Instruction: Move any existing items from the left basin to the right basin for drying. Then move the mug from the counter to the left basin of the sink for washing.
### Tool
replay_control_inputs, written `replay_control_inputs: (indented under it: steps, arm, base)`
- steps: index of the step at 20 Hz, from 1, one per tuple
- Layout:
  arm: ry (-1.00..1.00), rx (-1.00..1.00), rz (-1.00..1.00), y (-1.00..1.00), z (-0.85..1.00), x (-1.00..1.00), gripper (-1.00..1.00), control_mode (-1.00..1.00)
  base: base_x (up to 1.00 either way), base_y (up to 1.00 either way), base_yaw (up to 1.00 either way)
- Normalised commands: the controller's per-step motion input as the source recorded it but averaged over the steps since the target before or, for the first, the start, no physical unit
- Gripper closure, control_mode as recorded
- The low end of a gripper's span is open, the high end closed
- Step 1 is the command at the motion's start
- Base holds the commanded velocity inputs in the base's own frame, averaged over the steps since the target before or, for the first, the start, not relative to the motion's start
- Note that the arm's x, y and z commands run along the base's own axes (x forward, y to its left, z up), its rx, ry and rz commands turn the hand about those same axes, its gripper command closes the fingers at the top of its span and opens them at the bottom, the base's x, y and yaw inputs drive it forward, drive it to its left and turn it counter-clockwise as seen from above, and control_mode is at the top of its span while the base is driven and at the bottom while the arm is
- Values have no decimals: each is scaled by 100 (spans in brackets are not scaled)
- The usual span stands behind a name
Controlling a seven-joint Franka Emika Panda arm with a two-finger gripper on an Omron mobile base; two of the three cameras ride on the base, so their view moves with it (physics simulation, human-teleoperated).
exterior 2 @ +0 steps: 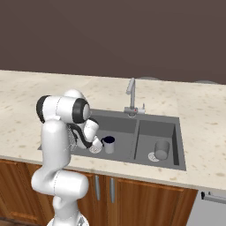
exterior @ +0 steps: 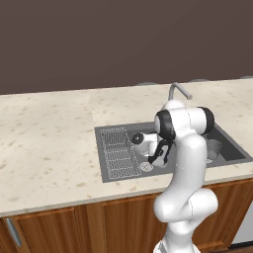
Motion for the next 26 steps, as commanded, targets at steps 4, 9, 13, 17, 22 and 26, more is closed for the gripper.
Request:
replay_control_inputs:
  steps: [4,9,13,17,22,26]
  arm:
    - [0,0,-5,5,2,-32,-100,-100]
    - [0,0,-6,2,24,-36,-100,-100]
    - [0,0,-6,1,36,-35,-100,-100]
    - [0,0,-6,1,41,-25,-100,-100]
    - [0,0,-4,5,53,-3,-100,-100]
    - [0,-1,-1,1,68,0,-100,-100]
  base:
    - [0,0,0]
    - [0,0,0]
    - [0,0,0]
    - [0,0,0]
    - [0,0,0]
    - [0,0,0]
